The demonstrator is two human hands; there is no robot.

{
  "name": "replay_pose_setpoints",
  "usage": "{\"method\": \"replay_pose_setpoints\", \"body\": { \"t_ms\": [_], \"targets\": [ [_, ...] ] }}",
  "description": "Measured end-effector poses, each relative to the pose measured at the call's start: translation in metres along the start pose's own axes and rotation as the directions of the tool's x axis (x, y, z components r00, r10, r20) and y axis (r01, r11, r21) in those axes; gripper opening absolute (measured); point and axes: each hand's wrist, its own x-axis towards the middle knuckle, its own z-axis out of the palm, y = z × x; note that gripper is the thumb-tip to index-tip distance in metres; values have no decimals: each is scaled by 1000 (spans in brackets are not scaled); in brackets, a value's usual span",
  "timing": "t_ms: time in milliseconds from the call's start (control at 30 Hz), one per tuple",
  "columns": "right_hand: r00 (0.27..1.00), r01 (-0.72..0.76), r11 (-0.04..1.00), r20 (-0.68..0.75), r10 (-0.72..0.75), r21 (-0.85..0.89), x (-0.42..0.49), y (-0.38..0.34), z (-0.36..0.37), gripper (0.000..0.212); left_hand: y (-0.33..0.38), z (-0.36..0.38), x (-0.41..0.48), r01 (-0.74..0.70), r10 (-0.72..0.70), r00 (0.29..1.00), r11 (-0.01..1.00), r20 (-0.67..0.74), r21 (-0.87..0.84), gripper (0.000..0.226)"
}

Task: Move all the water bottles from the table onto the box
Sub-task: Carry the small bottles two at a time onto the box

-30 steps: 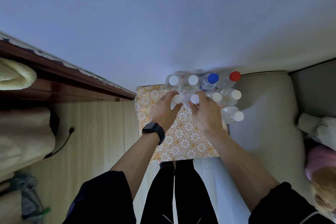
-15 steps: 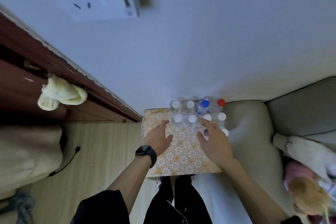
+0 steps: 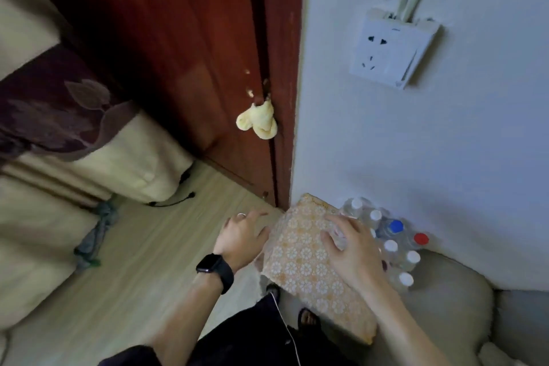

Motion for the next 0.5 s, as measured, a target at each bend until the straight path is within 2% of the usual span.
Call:
{"method": "replay_pose_setpoints", "body": {
  "t_ms": [67, 133, 233, 300, 367, 500],
  "targets": [
    [983, 131, 991, 132, -125, -40, 6, -16, 16, 37, -26, 1, -35, 121, -129, 986, 989, -102, -80, 36],
    [935, 271, 962, 245, -254, -36, 7, -39, 40, 35, -51, 5, -81, 250, -275, 943, 957, -187, -146, 35],
    [791, 470, 882, 437, -428, 14, -9, -90, 87, 33, -88, 12, -162, 433, -477, 837, 877, -266, -209, 35],
    [636, 623, 779, 533, -557, 71, -35, -131, 121, 33, -109, 15, -223, 539, -608, 713, 794, -350, -281, 34],
    [452, 735, 660, 612, -649, 157, -71, -175, 152, 34, -127, 16, -286, 627, -723, 552, 688, -414, -366, 33],
    [54, 846, 383, 655, -754, 371, -168, -257, 193, 32, -145, 28, -415, 668, -873, 154, 437, -463, -602, 31]
  ]
}}
